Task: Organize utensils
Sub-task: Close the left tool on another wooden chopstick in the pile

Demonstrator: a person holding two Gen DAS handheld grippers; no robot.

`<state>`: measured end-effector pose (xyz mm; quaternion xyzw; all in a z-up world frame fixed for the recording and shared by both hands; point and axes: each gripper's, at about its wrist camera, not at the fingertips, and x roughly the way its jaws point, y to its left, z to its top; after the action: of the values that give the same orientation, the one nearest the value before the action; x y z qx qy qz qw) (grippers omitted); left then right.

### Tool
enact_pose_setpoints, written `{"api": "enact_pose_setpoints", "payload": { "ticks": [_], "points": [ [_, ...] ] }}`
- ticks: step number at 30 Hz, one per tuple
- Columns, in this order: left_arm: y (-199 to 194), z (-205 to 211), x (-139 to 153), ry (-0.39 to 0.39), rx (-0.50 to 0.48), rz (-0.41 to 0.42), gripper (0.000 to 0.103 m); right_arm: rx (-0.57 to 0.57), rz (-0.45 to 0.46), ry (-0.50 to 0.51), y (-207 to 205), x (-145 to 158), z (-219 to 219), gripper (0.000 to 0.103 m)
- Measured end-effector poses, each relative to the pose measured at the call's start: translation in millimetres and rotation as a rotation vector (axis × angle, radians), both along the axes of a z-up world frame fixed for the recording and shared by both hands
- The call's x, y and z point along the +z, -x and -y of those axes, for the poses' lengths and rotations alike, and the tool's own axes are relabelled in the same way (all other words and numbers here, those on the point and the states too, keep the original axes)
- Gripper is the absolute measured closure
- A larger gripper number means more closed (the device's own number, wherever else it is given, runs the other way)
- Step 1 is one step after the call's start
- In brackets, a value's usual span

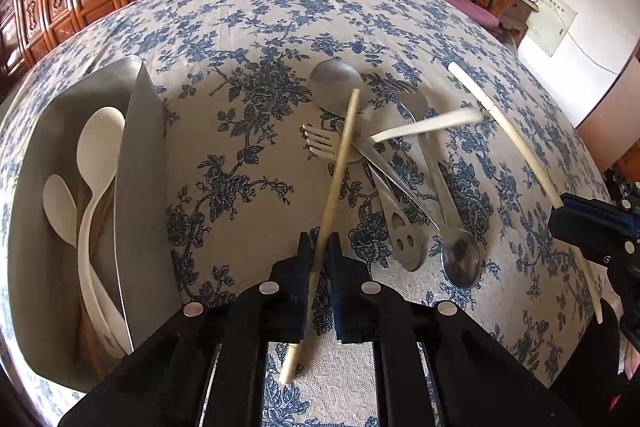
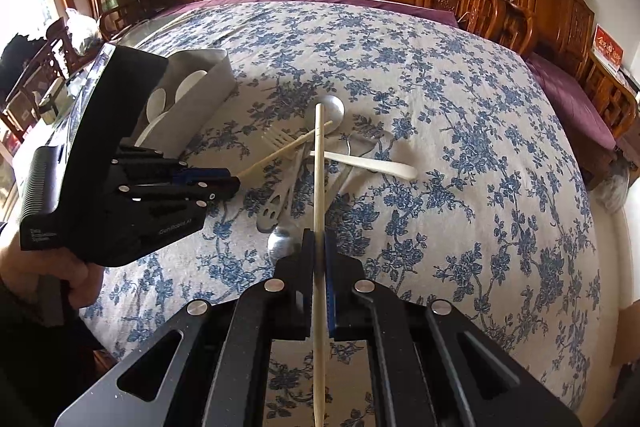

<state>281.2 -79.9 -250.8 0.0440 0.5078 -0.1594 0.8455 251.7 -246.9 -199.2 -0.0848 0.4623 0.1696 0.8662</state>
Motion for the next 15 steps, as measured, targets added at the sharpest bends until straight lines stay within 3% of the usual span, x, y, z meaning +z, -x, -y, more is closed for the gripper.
{"api": "enact_pose_setpoints", "payload": {
  "ticks": [15],
  "points": [
    [15.7,-20.2,35.7,0.054,-0.014,0.076,0.099,0.002,0.019,0.025,6.6,13.6,-17.3,0.097]
  ]
}}
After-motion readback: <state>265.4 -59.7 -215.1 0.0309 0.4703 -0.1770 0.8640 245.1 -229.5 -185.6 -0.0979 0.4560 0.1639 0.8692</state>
